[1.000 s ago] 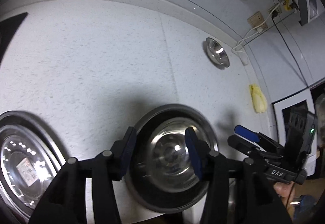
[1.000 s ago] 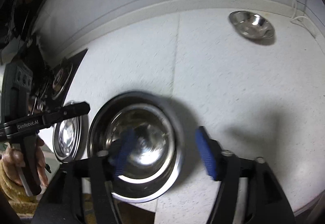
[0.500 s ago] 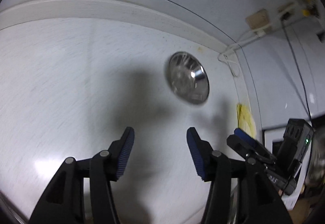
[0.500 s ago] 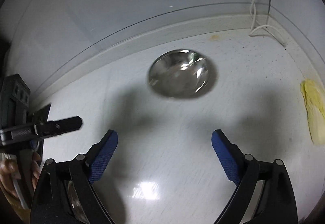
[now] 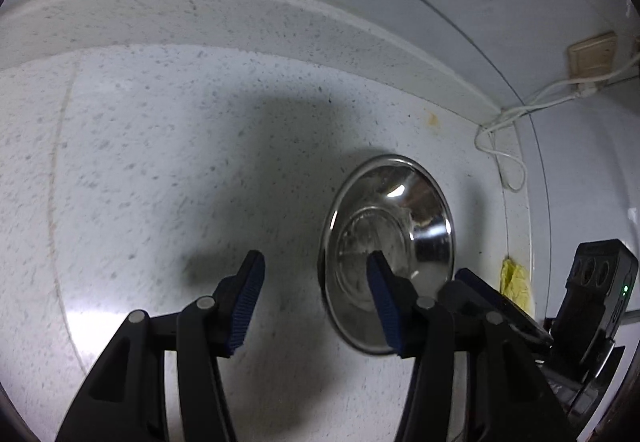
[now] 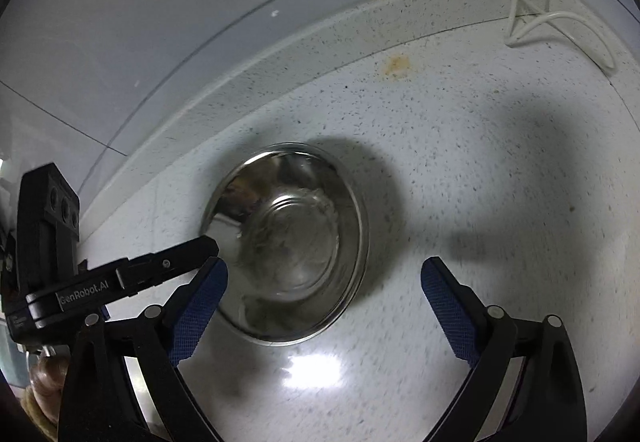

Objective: Organize plates and bowls
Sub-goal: 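Close the right tool on the small steel bowl's rim while the left tool grips it, then lift the small bowl with both tools and lower it into the medium bowl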

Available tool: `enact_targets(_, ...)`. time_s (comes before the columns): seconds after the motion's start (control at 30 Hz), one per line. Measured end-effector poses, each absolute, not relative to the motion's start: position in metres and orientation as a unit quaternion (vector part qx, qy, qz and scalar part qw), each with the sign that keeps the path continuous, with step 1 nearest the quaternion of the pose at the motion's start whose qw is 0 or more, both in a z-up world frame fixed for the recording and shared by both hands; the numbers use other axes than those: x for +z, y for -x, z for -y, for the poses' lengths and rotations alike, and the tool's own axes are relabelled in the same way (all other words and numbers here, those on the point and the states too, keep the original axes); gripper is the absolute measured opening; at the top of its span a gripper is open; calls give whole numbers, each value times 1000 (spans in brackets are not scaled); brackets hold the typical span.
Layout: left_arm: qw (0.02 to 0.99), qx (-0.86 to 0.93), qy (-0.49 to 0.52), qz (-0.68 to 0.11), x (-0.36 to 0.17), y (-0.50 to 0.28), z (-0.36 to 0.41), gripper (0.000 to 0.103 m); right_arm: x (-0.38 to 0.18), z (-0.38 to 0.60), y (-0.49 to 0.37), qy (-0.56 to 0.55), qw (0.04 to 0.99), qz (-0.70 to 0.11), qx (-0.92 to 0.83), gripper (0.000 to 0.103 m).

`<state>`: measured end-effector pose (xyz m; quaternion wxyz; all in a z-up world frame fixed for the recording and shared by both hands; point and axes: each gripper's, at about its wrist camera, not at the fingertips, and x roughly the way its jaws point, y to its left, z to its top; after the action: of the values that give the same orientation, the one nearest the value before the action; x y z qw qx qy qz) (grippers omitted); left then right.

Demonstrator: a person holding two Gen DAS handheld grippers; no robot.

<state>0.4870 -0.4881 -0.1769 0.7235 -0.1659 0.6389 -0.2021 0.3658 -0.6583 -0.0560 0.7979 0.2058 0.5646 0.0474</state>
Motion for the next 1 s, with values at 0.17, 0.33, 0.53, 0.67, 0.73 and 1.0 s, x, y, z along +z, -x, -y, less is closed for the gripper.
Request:
enact_targets(0.17, 734, -209, 149, -629, -179, -493, 500, 40, -70, 653, -375, -181, 790, -584, 33, 27)
enact_targets(0.33, 724, -218, 150, -637, -186, -493, 506, 8, -70, 653, -375, -183, 795, -578, 19, 11)
enact_targets(0.53, 734, -239, 162, -614, -140, -471, 494, 6, -26, 652, -351, -185, 814, -550, 30, 10)
enact_targets(0.67, 735, -256, 183, -601, -97, -442, 479, 6, 17, 640, -321, -179, 826, -534, 36, 10)
enact_targets(0.73, 736, -262, 190, -594, -77, -423, 468, 6, 38, 632, -301, -178, 832, -524, 43, 10)
enact_targets(1.0, 736, -290, 195, -580, -20, -323, 394, 6, 84, 582, -205, -179, 838, -509, 81, 10)
